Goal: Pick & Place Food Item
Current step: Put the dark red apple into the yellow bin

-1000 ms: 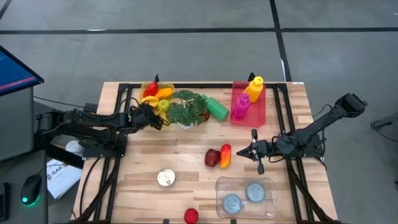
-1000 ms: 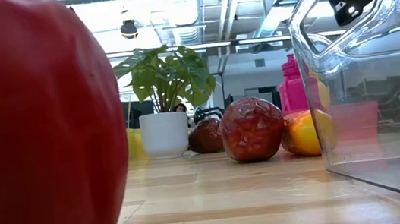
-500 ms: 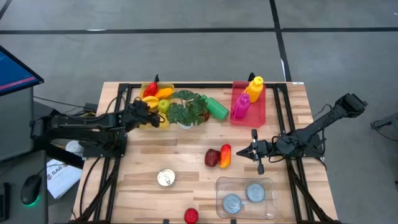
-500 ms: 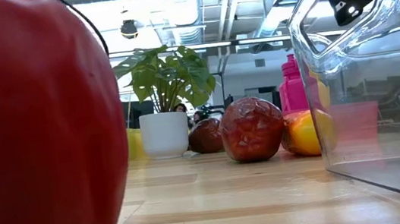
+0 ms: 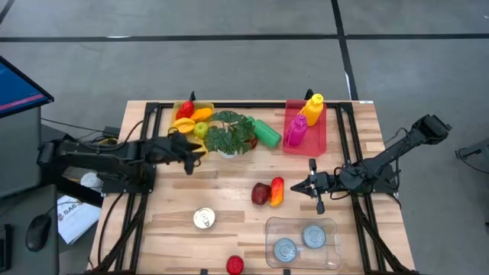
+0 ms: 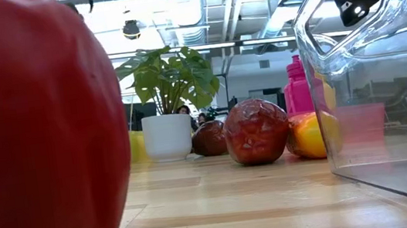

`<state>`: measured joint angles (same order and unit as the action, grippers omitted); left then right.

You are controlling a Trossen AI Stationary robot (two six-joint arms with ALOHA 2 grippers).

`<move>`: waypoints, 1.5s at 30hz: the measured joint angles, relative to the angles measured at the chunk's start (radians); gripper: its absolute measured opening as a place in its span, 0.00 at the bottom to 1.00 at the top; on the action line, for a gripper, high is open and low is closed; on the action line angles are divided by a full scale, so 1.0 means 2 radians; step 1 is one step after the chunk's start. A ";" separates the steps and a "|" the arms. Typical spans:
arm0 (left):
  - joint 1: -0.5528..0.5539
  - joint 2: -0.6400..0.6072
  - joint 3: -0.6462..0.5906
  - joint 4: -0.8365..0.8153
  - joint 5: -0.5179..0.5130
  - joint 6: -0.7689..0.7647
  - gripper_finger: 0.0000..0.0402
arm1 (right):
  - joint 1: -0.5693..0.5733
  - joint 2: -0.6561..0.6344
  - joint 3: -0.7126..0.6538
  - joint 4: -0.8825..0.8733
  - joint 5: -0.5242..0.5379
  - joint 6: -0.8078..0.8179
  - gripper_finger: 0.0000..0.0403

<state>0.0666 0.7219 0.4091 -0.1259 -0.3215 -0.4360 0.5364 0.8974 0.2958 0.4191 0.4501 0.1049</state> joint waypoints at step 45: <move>-0.185 0.462 0.035 0.539 -0.015 0.134 0.26 | 0.000 0.000 0.000 0.000 0.000 0.000 0.01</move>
<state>-0.3035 1.6456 0.4796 0.9512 -0.3510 -0.1673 0.5362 0.8970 0.2958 0.4192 0.4500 0.1040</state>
